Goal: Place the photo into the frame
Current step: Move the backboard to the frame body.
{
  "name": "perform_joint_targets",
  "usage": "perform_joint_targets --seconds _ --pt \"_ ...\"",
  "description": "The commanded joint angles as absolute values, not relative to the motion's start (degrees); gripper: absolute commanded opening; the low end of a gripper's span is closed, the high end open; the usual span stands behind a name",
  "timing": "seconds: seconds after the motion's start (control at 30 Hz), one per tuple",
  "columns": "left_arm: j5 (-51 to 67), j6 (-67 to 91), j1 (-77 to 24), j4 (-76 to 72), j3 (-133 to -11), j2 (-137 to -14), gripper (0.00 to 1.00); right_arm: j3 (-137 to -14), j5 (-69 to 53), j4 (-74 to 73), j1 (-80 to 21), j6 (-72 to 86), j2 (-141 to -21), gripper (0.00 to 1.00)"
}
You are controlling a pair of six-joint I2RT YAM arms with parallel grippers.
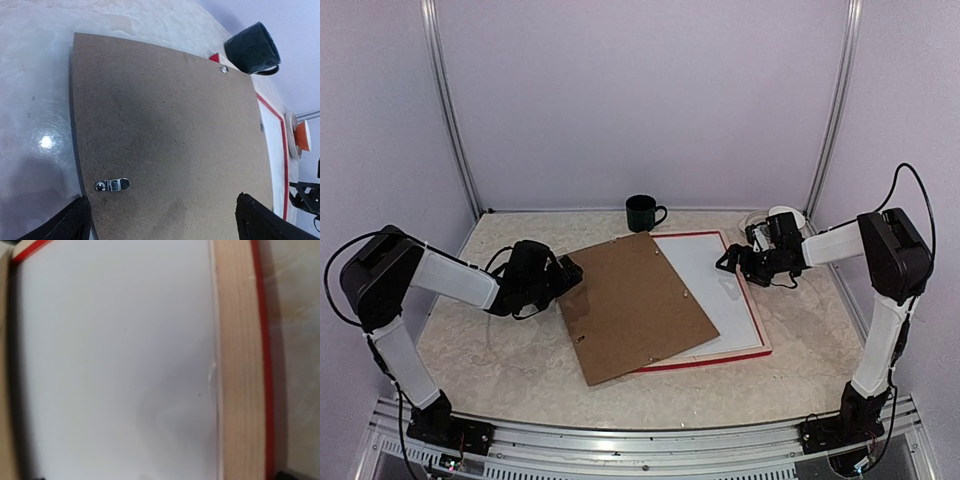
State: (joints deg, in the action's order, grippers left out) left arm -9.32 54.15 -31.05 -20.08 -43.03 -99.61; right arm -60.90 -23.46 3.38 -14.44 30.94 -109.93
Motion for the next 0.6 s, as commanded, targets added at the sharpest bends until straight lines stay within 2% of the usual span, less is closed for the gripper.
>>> perform_joint_targets --seconds 0.0,0.33,0.57 --pt "-3.8 54.3 -32.8 -29.8 -42.0 -96.2 0.99 -59.6 -27.2 0.7 -16.9 31.5 -111.0 0.99" --pt "-9.0 55.4 -32.0 -21.3 -43.0 -95.8 0.99 -59.9 -25.3 -1.2 -16.9 31.1 -109.8 0.99" --pt "-14.2 56.2 -31.7 -17.2 -40.7 -90.9 0.99 -59.9 -18.8 -5.9 -16.9 27.6 -100.6 0.99"
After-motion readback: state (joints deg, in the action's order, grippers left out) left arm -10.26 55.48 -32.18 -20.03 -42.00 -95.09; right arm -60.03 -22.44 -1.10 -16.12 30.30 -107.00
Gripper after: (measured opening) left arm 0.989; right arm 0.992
